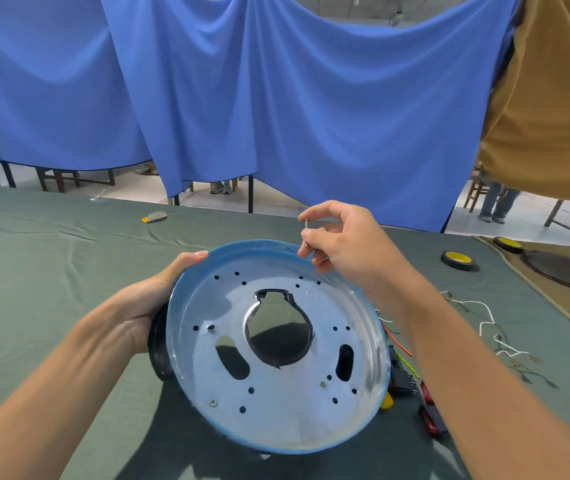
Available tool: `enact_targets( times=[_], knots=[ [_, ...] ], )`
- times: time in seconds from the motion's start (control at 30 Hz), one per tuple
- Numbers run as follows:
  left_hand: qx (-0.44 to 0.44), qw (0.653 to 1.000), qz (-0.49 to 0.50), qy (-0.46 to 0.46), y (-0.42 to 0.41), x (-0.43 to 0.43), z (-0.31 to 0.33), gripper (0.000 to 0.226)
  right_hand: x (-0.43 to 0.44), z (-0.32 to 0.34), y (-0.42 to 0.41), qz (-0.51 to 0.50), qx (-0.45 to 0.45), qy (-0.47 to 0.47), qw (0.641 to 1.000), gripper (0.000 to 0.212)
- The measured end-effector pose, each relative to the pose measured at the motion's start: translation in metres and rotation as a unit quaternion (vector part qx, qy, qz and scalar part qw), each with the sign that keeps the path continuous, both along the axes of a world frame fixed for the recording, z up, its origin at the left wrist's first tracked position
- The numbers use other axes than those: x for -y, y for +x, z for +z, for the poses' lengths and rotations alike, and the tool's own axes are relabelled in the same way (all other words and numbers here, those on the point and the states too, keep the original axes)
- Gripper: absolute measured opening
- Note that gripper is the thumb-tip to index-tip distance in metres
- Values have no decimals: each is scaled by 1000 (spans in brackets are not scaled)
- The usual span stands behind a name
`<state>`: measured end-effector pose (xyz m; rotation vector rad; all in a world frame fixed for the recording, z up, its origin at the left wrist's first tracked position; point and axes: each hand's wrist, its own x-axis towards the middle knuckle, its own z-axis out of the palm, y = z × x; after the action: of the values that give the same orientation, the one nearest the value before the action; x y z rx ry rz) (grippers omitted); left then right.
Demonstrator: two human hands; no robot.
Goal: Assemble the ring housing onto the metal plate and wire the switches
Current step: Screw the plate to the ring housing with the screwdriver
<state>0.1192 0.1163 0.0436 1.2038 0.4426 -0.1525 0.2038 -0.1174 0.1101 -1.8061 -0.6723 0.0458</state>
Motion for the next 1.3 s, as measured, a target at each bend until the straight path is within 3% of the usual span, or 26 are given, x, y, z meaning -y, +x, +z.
enact_targets(
  times=[0.23,0.43,0.7,1.3],
  knots=[
    [-33,999,-34,-7,18,-2,-24,57,-36,-12,5,70,98,-157,980,12],
    [-19,997,-78,-12,31,-9,-42,60,-56,-26,17,99,173,-233,952,3],
    [1,990,-139,-8,33,-19,-51,63,-73,-32,26,129,190,-301,926,15],
    [13,992,-125,-13,31,-14,-52,58,-88,-32,27,167,278,-379,867,17]
  ],
)
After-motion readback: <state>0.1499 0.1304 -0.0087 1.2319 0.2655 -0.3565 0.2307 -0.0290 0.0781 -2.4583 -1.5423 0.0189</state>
